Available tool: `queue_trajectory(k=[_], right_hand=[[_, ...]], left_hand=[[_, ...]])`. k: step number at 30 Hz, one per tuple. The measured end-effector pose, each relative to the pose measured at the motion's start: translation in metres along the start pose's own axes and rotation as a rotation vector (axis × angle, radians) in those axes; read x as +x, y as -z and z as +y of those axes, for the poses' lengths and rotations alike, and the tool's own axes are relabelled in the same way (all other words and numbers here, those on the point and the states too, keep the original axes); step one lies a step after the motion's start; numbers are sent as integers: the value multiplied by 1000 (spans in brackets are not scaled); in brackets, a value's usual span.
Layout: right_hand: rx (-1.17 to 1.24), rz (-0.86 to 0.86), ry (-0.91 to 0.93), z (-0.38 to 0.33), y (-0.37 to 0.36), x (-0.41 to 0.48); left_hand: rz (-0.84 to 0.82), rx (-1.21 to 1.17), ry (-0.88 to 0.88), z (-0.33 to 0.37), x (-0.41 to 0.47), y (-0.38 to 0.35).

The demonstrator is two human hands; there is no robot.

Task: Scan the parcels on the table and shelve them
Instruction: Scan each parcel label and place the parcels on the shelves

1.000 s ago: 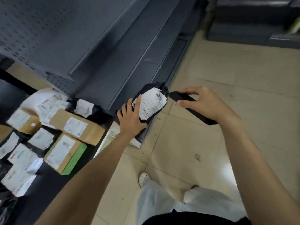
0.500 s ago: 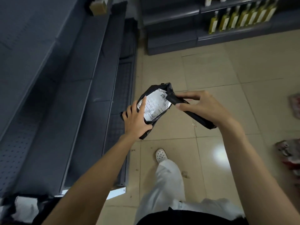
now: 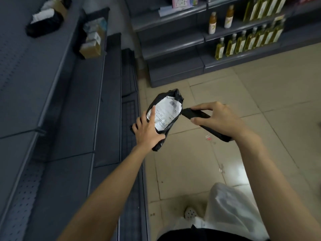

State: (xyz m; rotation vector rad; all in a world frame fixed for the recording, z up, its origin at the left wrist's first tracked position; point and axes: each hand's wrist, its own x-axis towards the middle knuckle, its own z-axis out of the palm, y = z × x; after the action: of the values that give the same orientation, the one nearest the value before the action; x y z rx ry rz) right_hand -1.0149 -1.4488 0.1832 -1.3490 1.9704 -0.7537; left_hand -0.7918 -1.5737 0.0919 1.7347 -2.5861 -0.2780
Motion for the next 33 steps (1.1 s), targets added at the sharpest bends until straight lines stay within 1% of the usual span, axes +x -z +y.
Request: queue_trajectory(k=[2, 5, 9, 12, 15, 17, 22, 24, 28, 33], right_hand=[[-13, 3, -8, -2, 5, 43], [-15, -43, 27, -5, 13, 112], [-49, -116, 84, -15, 31, 226], [-37, -131, 124, -33, 58, 326], [-28, -133, 149, -49, 82, 416], [14, -183, 152, -58, 85, 465], [51, -373, 141, -75, 51, 551], [17, -432, 149, -90, 34, 589], [-92, -478, 215, -135, 1, 665], [-123, -511, 272, -201, -53, 757]], left_hand=[[-14, 2, -1, -4, 40, -5], [-37, 6, 37, -9, 97, -11], [-41, -12, 143, -17, 191, -11], [-76, -57, 253, -15, 274, 0], [-41, -66, 305, -13, 354, 16], [0, -90, 337, -16, 396, 25], [-10, -131, 454, -48, 453, 26], [-27, -141, 514, -72, 477, 25], [-38, -137, 620, -129, 524, 34], [-27, -148, 712, -214, 587, 56]])
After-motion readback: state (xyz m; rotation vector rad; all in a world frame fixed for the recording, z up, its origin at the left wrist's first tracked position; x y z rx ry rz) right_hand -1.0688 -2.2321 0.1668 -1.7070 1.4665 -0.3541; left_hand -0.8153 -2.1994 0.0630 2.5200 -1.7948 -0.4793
